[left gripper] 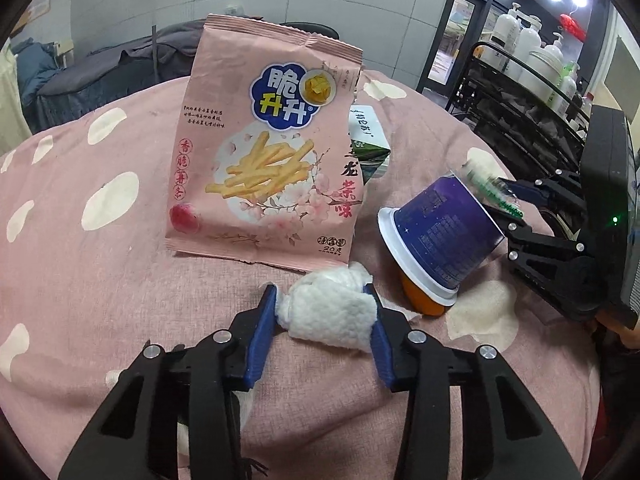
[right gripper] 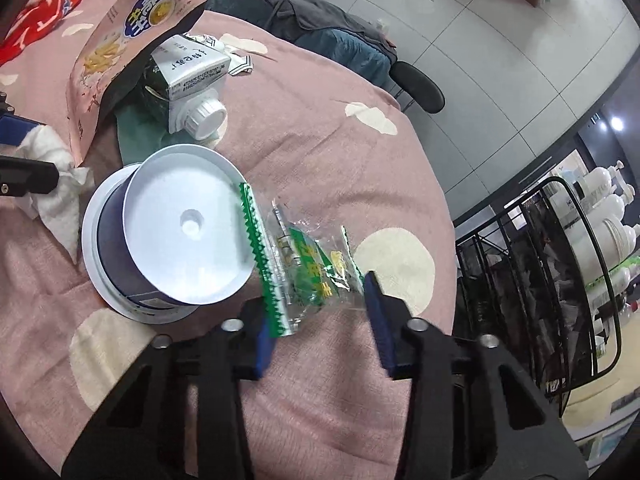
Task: Collect trash
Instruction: 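Grasp the white tissue with the left gripper while the right gripper grasps the green candy bag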
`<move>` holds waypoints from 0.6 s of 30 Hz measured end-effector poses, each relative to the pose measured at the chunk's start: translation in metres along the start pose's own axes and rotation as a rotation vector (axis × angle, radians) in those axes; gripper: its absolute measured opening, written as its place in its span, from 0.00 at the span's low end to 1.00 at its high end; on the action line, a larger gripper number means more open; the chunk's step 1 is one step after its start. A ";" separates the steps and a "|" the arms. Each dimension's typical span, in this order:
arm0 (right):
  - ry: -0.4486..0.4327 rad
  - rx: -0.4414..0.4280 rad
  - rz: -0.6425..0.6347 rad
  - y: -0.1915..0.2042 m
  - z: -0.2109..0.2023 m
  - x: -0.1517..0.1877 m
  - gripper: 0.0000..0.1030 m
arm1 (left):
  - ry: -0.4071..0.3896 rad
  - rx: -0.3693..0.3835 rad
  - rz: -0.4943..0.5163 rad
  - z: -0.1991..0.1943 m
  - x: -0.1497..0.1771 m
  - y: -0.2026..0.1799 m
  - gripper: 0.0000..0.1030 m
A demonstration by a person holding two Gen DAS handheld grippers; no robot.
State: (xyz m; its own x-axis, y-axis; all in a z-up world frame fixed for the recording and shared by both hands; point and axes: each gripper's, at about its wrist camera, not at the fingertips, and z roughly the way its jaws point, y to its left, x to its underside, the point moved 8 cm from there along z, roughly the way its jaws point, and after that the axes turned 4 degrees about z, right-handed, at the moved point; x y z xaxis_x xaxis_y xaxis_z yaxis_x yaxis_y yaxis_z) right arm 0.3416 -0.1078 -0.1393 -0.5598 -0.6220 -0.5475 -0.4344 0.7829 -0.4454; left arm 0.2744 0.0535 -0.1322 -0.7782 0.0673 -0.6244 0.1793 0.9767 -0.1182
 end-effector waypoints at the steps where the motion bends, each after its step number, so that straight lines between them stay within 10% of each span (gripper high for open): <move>1: -0.005 0.007 0.005 -0.001 -0.001 0.000 0.22 | -0.002 0.000 -0.003 -0.001 0.000 0.000 0.38; 18: -0.107 -0.026 0.218 -0.026 -0.066 0.018 0.13 | -0.143 0.037 -0.064 -0.057 0.011 -0.007 0.33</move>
State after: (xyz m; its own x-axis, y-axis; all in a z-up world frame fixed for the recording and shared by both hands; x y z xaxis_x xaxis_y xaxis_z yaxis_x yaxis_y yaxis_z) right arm 0.2963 -0.1386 -0.0912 -0.5646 -0.4351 -0.7013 -0.3304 0.8979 -0.2910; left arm 0.2303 0.0593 -0.0941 -0.6957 -0.0273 -0.7178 0.1558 0.9697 -0.1879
